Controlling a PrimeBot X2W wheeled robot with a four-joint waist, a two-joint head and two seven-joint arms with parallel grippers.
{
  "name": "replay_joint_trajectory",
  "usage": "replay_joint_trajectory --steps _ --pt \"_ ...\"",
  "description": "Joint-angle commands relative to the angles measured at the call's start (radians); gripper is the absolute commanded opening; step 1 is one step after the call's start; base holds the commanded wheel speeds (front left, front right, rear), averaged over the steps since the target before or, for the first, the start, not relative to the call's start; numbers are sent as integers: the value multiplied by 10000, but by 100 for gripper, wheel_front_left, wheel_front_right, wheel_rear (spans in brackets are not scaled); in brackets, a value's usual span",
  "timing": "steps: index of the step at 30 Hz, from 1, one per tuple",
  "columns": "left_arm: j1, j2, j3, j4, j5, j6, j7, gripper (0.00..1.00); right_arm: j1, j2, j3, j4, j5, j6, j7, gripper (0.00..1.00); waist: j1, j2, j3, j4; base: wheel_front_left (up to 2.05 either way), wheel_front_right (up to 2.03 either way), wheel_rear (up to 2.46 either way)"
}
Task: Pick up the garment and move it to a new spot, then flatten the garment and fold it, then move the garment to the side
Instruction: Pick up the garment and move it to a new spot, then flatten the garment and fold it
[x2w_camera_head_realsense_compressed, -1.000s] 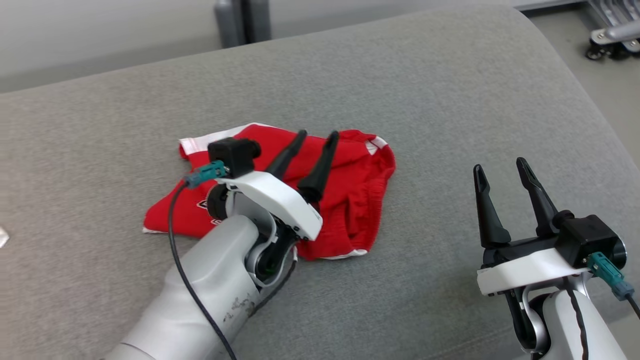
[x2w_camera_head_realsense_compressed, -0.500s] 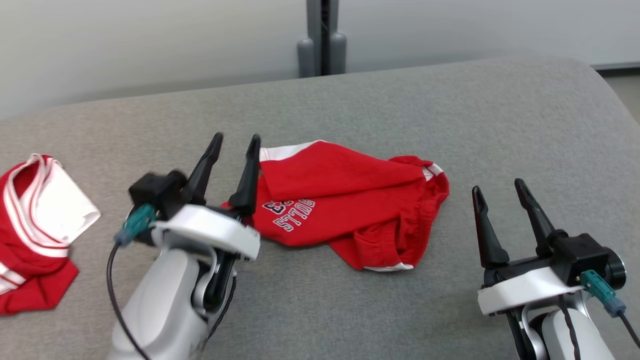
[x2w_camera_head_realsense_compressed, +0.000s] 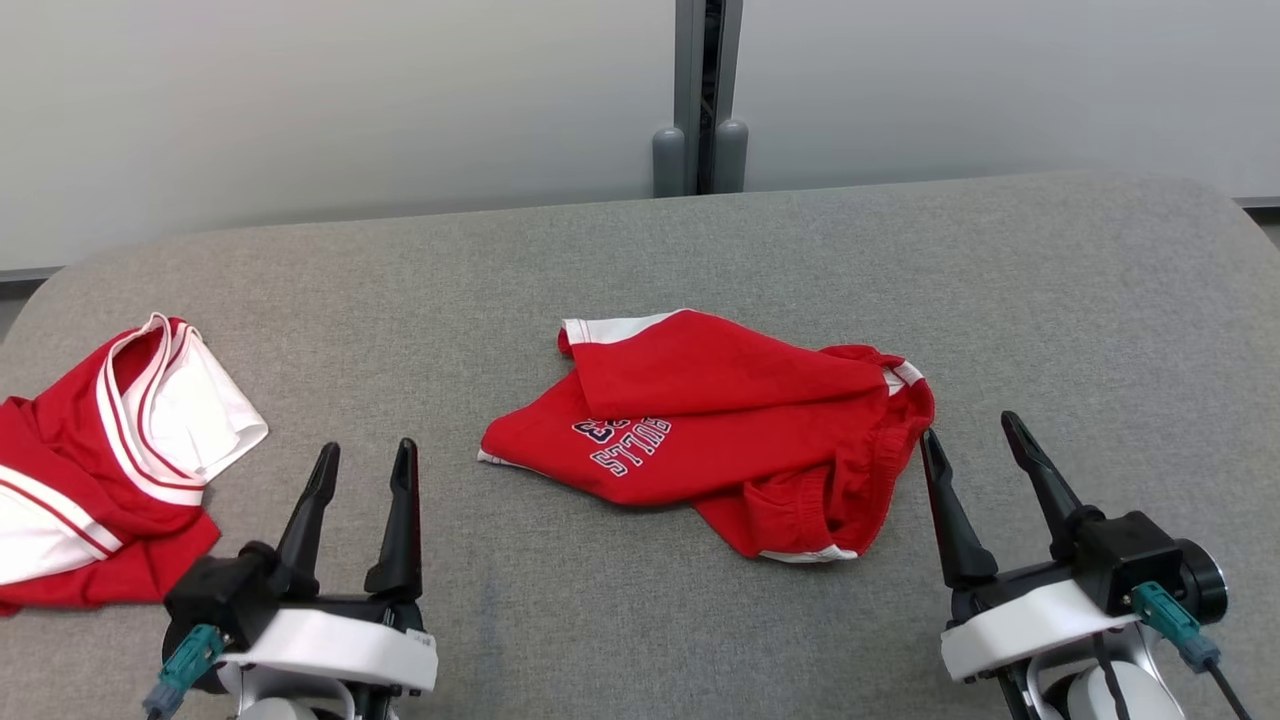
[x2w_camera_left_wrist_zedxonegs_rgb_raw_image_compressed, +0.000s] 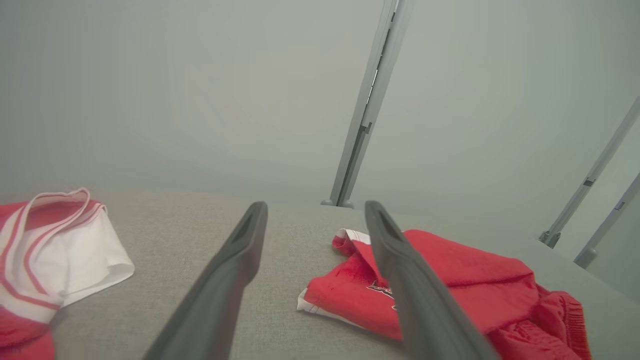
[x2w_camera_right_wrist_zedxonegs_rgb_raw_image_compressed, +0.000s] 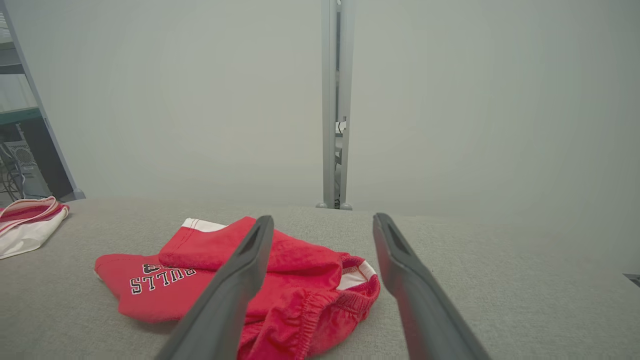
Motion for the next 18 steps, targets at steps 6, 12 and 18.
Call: replay_joint_trajectory --steps 6,12,18 --pt "403 12 21 -295 -321 55 -21 100 188 -62 77 125 -66 20 -58 100 0 0 -102 63 0 0 0" --pt "311 11 -46 -284 -388 98 -21 100 143 -65 139 125 -60 20 -58 100 0 0 -123 75 0 0 0" --pt "293 10 -126 -188 -476 90 -21 100 146 -63 401 221 -111 20 -58 100 0 0 -30 67 0 0 0"
